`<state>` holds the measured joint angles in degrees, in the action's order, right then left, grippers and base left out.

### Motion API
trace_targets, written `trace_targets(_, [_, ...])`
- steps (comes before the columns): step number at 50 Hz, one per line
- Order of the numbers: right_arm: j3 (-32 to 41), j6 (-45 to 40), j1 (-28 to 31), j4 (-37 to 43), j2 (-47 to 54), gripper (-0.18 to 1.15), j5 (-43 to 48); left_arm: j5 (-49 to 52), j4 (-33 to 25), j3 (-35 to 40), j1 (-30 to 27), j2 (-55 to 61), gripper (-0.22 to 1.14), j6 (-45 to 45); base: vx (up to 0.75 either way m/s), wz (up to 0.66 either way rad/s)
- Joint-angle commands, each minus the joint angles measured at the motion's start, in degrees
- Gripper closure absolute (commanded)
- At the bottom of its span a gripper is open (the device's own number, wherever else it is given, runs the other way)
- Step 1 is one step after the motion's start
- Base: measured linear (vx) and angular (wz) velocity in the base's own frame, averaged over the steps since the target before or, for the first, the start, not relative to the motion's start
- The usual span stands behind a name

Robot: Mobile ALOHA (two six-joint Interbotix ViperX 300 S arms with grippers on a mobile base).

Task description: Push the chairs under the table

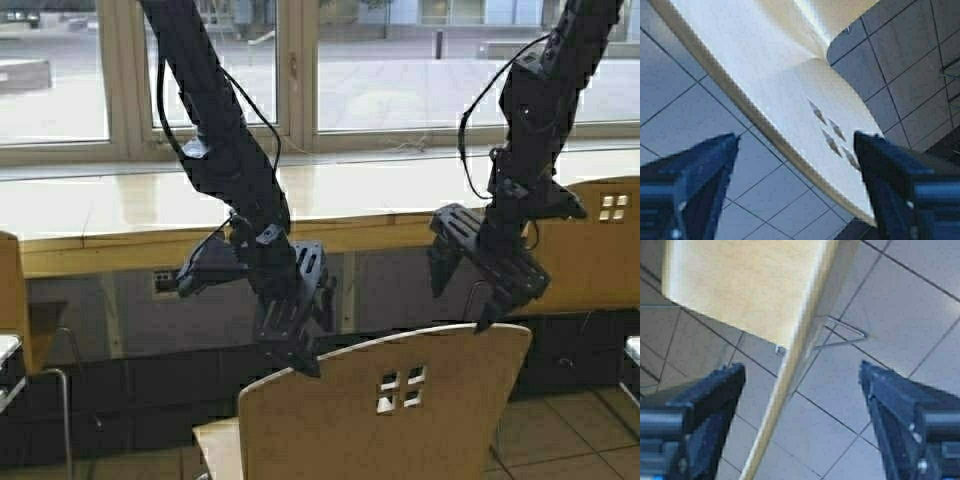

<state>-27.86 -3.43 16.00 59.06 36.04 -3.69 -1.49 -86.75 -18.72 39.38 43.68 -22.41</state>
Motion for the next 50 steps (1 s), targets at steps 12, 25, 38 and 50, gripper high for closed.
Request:
trace_targets(12, [7.65, 0.09, -0.7, 2.9, 6.94, -0.03, 1.76, -0.09, -0.09, 3.43, 0.18, 2.99, -0.07, 0.09, 0.01, 0.0])
trace_targets(25, [13.62, 0.26, -2.37, 3.16, 13.97, -0.03, 0.97, -0.09, -0.35, 7.91, -0.26, 7.82, -0.07, 0.09, 0.01, 0.0])
trace_targets(38, [19.86, 0.62, -2.9, 2.37, 20.13, -0.02, -1.23, 0.0, -0.44, 11.16, -0.44, 10.99, -0.06, 0.09, 0.01, 0.0])
trace_targets(50, [22.5, 0.62, -2.99, 2.29, 22.76, 0.48, -3.43, 0.0, -0.53, 11.43, -0.62, 11.87, 0.44, -0.09, 0.03, -0.01])
